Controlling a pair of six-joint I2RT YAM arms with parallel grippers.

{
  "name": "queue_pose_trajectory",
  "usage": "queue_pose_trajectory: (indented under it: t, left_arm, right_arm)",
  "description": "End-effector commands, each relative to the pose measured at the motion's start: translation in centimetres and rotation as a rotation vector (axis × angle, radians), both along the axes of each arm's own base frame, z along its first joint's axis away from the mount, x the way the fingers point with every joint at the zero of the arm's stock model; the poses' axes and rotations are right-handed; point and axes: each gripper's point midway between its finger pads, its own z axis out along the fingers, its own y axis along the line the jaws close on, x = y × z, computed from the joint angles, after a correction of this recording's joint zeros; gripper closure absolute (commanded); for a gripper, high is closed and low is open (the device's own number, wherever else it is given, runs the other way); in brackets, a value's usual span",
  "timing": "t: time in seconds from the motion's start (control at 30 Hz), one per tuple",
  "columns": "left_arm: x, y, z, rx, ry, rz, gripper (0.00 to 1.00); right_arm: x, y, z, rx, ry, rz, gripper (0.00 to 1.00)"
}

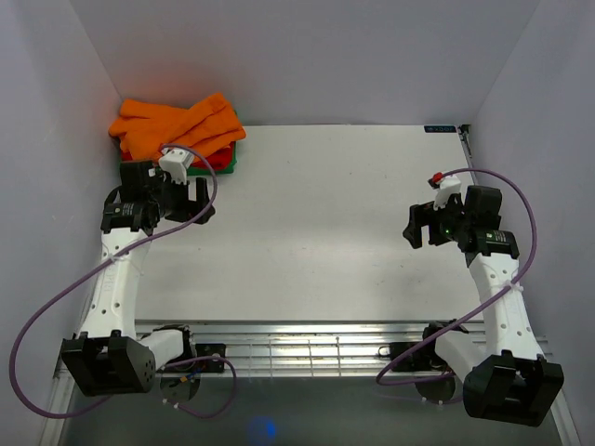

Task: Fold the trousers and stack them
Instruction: Grab the trousers from the pile

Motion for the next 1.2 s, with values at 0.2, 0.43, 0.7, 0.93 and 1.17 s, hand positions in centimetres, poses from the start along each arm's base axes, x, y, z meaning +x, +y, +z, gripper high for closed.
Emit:
queue_pose_trajectory:
  t: [0.2, 0.43, 0.7, 0.93, 1.17]
  left_arm:
    - [7.6, 1.6, 6.0, 0.12, -0.124, -0.031, 0.02]
    - [17.0, 2.5, 9.5, 0.21, -0.264, -0.084, 0.05]
    - [26.5, 5.0, 5.0, 0.348, -0.318, -0.059, 0.06]
    - [31.2, 6.5, -0.6, 0.408, -0.276, -0.045, 0.05]
    - [31.8, 5.8, -5.2, 0.395, -0.24, -0.108, 0.06]
  right_arm:
    - [0.9, 0.9, 0.2, 0.042, 0.005, 0.042, 0.1]
    - [1.3, 1.2, -0.1, 0.059, 0.034, 0.056, 0.1]
    - [1.6, 1.3, -0.4, 0.069, 0.052, 0.057, 0.1]
    - [1.6, 1.2, -1.0, 0.066, 0.074, 0.055, 0.1]
    - [1.8, 1.0, -1.3, 0.058, 0.085, 0.047, 0.1]
